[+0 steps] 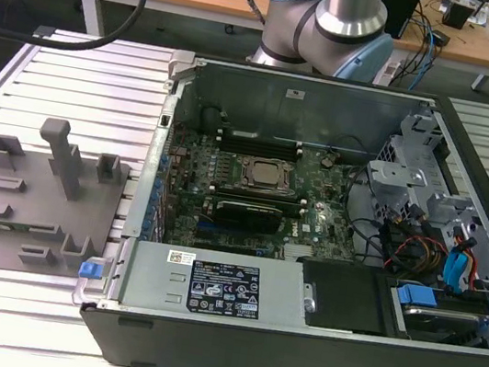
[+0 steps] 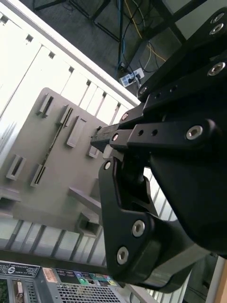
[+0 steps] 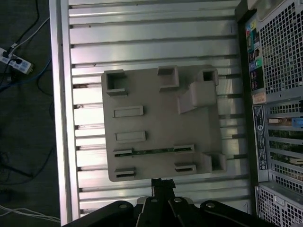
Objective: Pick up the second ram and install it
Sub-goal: 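Pick up the second ram and move it above second insertion slot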
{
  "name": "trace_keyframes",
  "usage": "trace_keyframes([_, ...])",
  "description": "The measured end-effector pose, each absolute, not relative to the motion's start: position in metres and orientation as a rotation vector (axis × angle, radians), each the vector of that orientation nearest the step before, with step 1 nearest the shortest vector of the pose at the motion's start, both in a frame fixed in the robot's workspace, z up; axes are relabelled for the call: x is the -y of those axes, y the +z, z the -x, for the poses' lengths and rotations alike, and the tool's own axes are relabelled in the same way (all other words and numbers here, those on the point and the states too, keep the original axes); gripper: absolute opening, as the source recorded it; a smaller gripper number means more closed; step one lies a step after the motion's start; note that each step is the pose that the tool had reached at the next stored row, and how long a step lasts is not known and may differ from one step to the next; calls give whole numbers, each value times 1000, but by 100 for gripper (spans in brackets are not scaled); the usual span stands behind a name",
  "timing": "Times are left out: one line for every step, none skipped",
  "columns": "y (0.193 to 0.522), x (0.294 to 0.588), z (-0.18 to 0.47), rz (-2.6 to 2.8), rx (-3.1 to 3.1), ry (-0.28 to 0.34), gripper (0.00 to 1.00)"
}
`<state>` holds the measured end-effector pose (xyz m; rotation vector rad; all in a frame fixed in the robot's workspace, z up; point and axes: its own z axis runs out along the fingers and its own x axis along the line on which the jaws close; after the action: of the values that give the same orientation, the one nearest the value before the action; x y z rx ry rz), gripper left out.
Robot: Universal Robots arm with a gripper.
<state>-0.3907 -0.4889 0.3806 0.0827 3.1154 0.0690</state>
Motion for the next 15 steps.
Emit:
trace_keyframes([381,489,391,-2,-3118,70,11])
trace_keyframes([381,489,391,76,-3118,71,11])
trace_keyframes([381,489,391,102,-3117,71,11])
trace_keyframes([381,489,391,137,-3117,72,11])
trace_keyframes([381,489,391,200,-3114,72,11])
trace_keyframes([381,489,391,246,-3112,73,11])
trace_keyframes([381,489,391,357,-3102,74,11])
trace_keyframes([381,489,391,421,-3095,74,11])
trace_keyframes([381,489,391,451,-3092,75,11])
trace_keyframes([381,489,391,478,-3088,75,11])
trace_keyframes([381,489,391,546,-3078,76,11])
trace_keyframes([381,489,391,588,-3071,76,11])
trace_keyframes([381,489,391,610,-3067,76,11])
trace_keyframes([381,489,391,632,-3063,76,11])
trace_keyframes([381,489,391,656,-3058,76,11])
